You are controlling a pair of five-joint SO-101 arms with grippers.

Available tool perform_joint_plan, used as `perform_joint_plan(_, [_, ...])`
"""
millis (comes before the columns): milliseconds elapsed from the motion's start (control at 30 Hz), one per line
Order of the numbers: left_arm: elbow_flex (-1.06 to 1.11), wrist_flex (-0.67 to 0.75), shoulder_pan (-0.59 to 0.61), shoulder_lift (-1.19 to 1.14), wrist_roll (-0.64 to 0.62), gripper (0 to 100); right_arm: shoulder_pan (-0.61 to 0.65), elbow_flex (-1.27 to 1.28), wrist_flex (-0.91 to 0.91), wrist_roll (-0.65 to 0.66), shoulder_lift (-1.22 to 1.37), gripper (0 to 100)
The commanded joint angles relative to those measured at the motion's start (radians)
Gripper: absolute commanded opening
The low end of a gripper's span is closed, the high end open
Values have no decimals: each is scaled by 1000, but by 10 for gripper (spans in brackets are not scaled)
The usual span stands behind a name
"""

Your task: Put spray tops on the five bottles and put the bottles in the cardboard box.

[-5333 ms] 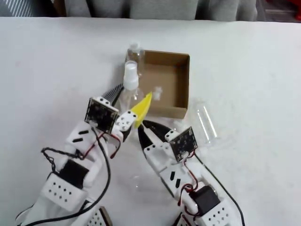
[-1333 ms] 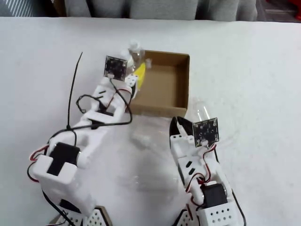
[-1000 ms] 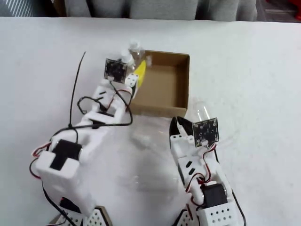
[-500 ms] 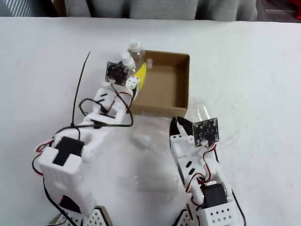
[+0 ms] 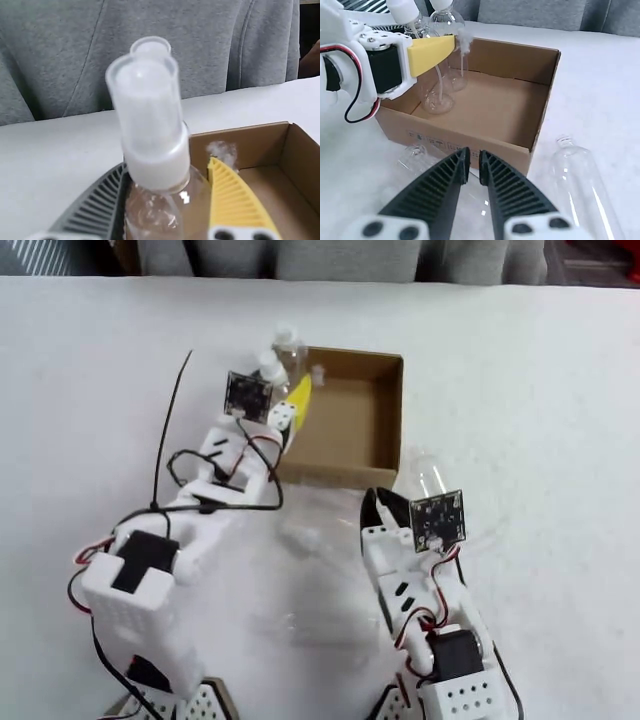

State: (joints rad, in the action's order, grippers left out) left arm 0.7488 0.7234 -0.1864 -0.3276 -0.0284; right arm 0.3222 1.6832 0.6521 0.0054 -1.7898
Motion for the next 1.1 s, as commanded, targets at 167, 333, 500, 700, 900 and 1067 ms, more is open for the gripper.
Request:
perform_joint_plan(167, [8, 32, 1, 8, 2, 146, -10, 6, 10, 0, -5, 15])
perform_joint_plan(333, [8, 32, 12, 8, 2, 147, -10, 6, 10, 0, -5, 15])
perform_joint_plan(500, [8, 32, 16, 12, 2, 147, -10, 6, 10, 0, -5, 15])
perform_joint_plan(700, [9, 29, 16, 10, 2, 201, -10, 6, 10, 0, -5, 15])
perform_joint_plan(900, [8, -48, 16, 15, 2, 308, -10, 6, 10, 0, -5, 15])
perform_joint_plan(1067, [8, -51, 16, 16, 2, 318, -10, 6, 10, 0, -5, 15])
